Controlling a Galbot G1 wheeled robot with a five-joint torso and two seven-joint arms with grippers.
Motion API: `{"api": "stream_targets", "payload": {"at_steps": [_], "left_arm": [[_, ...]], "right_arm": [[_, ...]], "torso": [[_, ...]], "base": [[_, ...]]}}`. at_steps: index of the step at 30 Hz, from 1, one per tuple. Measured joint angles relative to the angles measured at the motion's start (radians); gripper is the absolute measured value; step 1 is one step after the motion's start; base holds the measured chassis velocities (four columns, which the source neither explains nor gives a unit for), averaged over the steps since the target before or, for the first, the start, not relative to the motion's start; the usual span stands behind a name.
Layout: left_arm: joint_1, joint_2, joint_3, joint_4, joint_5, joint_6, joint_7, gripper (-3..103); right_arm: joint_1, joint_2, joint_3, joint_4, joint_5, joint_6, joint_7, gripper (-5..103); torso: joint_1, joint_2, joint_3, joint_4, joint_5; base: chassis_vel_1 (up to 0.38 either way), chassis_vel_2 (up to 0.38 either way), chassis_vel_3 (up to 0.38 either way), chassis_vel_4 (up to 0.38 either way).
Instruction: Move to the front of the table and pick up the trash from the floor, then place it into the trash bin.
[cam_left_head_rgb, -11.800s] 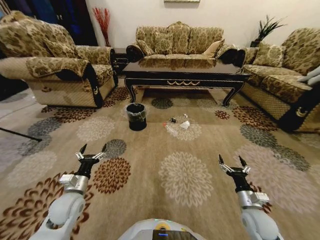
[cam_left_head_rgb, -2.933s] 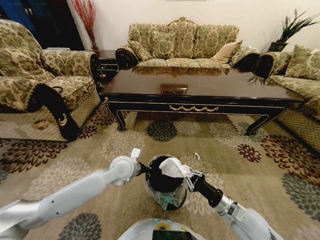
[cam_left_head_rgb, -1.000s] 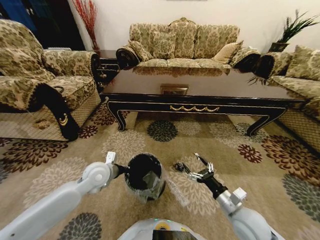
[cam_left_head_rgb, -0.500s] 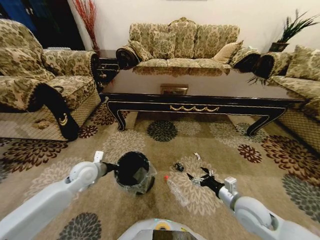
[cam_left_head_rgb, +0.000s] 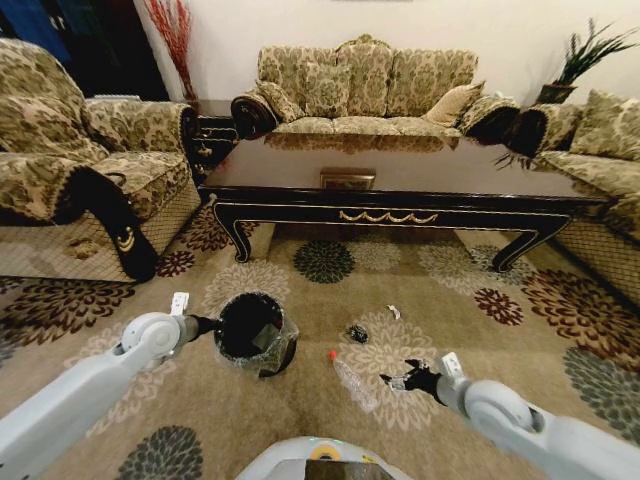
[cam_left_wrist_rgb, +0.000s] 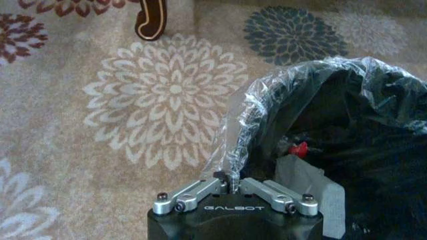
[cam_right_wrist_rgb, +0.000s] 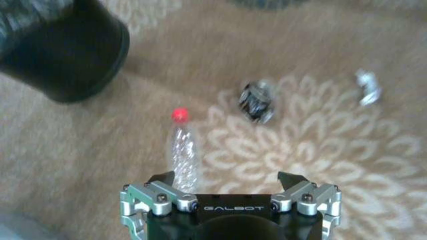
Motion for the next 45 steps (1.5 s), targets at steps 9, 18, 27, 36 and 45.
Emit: {"api": "stream_targets", "payload": {"at_steps": [9, 18, 27, 36, 45], "left_arm": [[0.036, 0.008, -0.043, -0.033, -0.039, 0.0, -0.021, 0], [0.088, 0.016, -0.097, -0.055, -0.051, 0.0, -0.027, 0], [0.175, 0.016, -0.156, -0.071, -0.047, 0.0, -0.029, 0], [0.175, 0.022, -0.154, -0.085, -0.047, 0.0, -0.038, 0], [0.169, 0.038, -0.14, -0.084, -0.049, 0.0, -0.041, 0]], "right_arm": [[0.322, 0.165, -0.319, -0.118, 0.084, -0.07, 0.103, 100], [0.388, 0.29, -0.444, -0.191, 0.082, -0.113, 0.149, 100], [0.347, 0.4, -0.447, -0.349, -0.028, -0.11, 0.132, 100], [0.31, 0.462, -0.42, -0.49, -0.133, -0.095, 0.092, 100], [0.287, 0.466, -0.409, -0.503, -0.177, -0.088, 0.068, 85]], "torso": [[0.0, 0.0, 0.0, 0.0004, 0.0002], [0.0, 0.0, 0.0, 0.0, 0.0003], [0.0, 0.0, 0.0, 0.0002, 0.0004], [0.0, 0.0, 0.0, 0.0, 0.0005], [0.0, 0.0, 0.0, -0.0001, 0.0002]], "base": [[0.0, 0.0, 0.0, 0.0], [0.0, 0.0, 0.0, 0.0], [0.0, 0.0, 0.0, 0.0], [0.0, 0.0, 0.0, 0.0], [0.0, 0.0, 0.0, 0.0]]}}
